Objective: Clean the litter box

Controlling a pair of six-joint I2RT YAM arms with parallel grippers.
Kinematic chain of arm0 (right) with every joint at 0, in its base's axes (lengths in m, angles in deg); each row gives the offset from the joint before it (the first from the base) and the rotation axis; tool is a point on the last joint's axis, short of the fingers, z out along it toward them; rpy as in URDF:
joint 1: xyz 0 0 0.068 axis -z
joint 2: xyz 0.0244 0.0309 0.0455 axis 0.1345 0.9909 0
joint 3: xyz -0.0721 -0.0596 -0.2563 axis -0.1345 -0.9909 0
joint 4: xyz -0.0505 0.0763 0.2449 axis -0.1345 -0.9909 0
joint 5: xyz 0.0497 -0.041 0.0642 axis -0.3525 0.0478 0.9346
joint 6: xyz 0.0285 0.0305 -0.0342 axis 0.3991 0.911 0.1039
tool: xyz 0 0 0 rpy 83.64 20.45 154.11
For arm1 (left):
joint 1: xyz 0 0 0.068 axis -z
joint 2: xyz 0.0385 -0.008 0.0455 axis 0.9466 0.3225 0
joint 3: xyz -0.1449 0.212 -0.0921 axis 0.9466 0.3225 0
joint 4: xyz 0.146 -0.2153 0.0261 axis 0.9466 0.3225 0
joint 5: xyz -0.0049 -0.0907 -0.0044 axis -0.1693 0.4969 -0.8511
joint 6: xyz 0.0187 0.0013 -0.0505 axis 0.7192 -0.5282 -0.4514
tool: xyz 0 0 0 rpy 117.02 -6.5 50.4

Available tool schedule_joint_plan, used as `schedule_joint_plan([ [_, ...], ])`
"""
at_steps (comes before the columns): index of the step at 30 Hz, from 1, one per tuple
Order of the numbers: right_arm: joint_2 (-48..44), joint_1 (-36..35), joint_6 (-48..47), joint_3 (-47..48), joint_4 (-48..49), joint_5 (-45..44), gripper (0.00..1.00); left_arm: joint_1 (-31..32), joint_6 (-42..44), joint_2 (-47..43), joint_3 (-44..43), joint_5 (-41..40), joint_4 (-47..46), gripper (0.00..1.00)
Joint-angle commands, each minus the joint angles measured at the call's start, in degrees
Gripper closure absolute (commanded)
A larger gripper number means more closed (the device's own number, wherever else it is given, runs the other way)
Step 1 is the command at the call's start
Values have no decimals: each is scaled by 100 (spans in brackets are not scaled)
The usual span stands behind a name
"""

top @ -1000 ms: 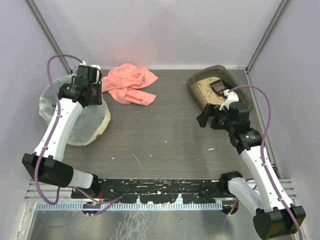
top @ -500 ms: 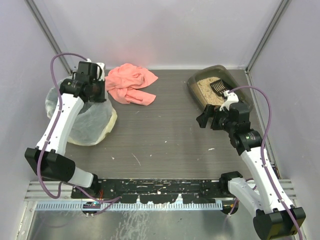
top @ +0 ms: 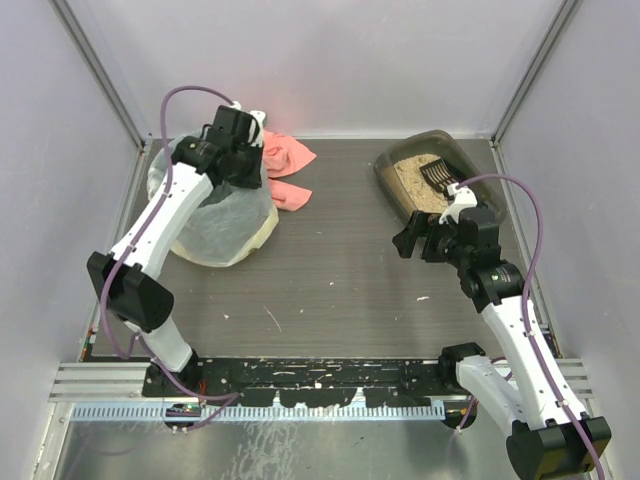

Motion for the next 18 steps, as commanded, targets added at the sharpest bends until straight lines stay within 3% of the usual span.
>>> schedule_joint_plan([
  [1,-83,29,43,-16,139,69,2,363,-425,409,-440,627,-252,95],
  [12,-30,29,79,-34,195,-426,1,466,-361,21,-455,579,-289,40],
  [18,136,29,189,3,374,-642,1,471,-251,-488,-415,474,-157,28],
])
